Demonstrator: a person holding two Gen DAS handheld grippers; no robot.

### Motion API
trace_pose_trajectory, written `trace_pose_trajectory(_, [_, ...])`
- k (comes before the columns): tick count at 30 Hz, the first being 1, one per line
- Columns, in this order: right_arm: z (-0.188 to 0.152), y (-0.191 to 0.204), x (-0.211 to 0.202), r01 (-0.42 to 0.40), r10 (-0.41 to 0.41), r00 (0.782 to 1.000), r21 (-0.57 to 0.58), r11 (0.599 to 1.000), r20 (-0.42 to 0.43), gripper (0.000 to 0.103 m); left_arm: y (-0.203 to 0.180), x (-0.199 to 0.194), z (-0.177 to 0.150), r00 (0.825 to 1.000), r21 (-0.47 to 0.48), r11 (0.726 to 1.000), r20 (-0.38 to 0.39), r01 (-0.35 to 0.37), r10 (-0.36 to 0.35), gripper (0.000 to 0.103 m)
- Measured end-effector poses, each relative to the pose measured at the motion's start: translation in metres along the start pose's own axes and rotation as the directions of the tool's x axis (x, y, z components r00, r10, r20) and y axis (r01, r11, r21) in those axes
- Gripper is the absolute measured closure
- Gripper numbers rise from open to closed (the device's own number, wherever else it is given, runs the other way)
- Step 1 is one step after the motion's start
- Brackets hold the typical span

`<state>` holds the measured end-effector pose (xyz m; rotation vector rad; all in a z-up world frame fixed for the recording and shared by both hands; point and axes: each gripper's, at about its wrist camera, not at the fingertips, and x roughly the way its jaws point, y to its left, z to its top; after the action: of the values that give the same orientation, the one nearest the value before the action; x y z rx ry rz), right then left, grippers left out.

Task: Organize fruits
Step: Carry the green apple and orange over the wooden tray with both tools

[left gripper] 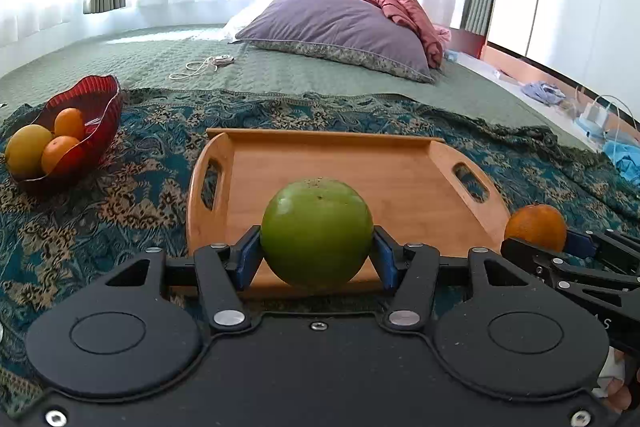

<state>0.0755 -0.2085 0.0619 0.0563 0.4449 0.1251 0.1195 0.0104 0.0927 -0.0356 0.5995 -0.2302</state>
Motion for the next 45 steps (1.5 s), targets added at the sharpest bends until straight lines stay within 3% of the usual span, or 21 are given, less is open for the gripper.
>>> trace_pose_trajectory(5, [0.014, -0.009, 0.017, -0.006, 0.007, 1.0, 0.045, 0.999, -0.021, 0.05, 0.006, 0.016, 0.013, 1.0, 0.004, 1.0, 0.013, 0.016, -0.016, 0.049])
trace_pose_trajectory(9, [0.031, -0.021, 0.035, 0.009, -0.006, 0.999, 0.072, 0.997, -0.036, 0.05, 0.018, 0.038, 0.027, 1.0, -0.031, 0.999, -0.019, 0.02, -0.02, 0.049])
trace_pose_trajectory(17, [0.05, -0.044, 0.079, 0.009, 0.004, 0.995, 0.13, 0.992, -0.101, 0.049, 0.035, 0.081, 0.037, 0.997, -0.055, 0.998, -0.078, -0.029, 0.025, 0.049])
trace_pose_trajectory(29, [0.041, -0.052, 0.125, 0.076, -0.046, 0.978, 0.139, 0.987, -0.206, 0.049, 0.034, 0.117, 0.029, 0.992, -0.014, 0.999, -0.121, -0.05, 0.048, 0.049])
trace_pose_trajectory(45, [0.042, -0.045, 0.145, 0.095, -0.075, 0.97, 0.078, 0.992, -0.23, 0.049, 0.036, 0.138, 0.028, 0.987, -0.024, 0.997, -0.144, -0.072, 0.068, 0.049])
